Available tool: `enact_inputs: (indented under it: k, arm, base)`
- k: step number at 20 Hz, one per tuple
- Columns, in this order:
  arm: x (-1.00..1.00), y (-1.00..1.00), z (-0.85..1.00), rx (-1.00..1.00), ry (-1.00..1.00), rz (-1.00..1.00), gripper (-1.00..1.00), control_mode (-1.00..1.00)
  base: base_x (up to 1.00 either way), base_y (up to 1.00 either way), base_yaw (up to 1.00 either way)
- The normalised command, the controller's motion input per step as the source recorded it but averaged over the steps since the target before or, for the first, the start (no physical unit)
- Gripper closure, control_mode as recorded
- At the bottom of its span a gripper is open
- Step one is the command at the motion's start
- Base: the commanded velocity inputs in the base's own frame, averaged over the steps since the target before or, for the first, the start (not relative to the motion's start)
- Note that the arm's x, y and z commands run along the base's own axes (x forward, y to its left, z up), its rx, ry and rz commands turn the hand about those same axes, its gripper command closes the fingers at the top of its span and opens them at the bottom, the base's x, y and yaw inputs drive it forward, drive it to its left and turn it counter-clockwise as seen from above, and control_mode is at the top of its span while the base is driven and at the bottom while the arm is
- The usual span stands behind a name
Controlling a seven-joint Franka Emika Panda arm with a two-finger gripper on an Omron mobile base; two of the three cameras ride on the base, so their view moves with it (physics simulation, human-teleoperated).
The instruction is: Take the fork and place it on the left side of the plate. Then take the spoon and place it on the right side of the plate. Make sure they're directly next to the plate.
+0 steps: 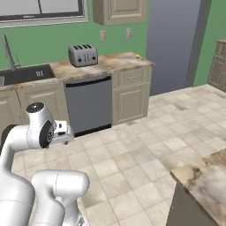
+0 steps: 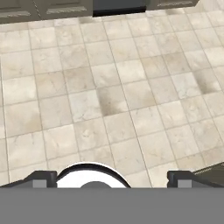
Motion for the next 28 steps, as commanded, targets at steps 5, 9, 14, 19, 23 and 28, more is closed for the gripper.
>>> enact_inputs:
  k: [5,9,14,19,23,28]
  arm:
    - [0.00,0.00,0.00,0.00,0.00,0.00,-1.00,1.00]
    - [0.00,0.00,0.00,0.00,0.00,0.00,-1.00,1.00]
    - [0.00,0.00,0.00,0.00,0.00,0.00,-1.00,1.00]
    - [0.00,0.00,0.00,0.00,0.00,0.00,-1.00,1.00]
    - [0.00,0.00,0.00,0.00,0.00,0.00,-1.00,1.00]
    - [0.00,0.00,0.00,0.00,0.00,0.00,-1.00,1.00]
  base:
    - [1.00,0.76,-0.20]
    - [1.00,0.36,-0.16]
    - [1.00,-0.15,-0.05]
    - [1.00,-0.32,-0.18]
    - [1.00,-0.28,-0.27]
    - [1.00,-0.32,-0.15]
